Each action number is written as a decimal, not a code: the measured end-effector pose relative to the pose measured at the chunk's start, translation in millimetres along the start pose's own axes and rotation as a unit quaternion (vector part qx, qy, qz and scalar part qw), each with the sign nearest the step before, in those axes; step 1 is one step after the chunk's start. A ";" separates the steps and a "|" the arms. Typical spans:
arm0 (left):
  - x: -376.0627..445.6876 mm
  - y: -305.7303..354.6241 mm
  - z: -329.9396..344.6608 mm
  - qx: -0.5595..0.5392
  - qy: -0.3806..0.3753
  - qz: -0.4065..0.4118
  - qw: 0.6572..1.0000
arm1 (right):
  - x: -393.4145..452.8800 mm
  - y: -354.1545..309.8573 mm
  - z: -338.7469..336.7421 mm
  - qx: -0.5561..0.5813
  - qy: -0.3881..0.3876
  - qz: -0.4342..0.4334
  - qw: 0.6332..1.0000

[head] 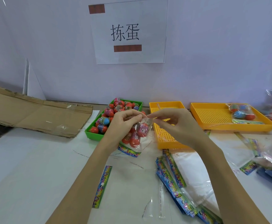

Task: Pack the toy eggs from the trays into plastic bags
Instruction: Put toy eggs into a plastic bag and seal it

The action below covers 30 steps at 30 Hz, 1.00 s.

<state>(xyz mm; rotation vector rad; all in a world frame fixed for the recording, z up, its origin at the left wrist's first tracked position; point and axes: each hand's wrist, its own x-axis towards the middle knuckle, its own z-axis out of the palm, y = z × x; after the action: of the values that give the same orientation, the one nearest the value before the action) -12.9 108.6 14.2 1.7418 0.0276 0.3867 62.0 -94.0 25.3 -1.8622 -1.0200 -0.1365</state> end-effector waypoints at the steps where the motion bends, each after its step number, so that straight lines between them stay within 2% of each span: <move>1: -0.3 0.9 -0.7 -0.008 -0.005 -0.006 1.000 | 0.1 0.5 -1.0 0.000 -0.004 0.000 1.000; 12: -2.7 7.1 -2.7 -0.023 -0.047 -0.043 0.998 | 0.2 -1.7 -4.3 0.018 -0.026 -0.009 0.999; 17: -3.2 5.8 -2.4 0.011 -0.056 -0.031 0.998 | -0.3 -0.4 0.2 -0.034 -0.064 0.005 0.997; 27: -1.2 1.8 -4.3 0.028 -0.063 -0.032 0.997 | -2.8 -12.3 8.3 -0.129 -0.025 -0.026 0.991; 30: -1.2 0.7 -5.4 0.086 -0.070 -0.003 0.994 | -2.5 -13.3 8.2 -0.144 -0.026 -0.016 0.989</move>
<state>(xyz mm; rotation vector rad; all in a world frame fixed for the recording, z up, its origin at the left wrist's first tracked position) -15.6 113.3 15.4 1.9345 -0.0352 0.2624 48.5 -86.6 29.1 -2.1190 -1.1133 -0.2661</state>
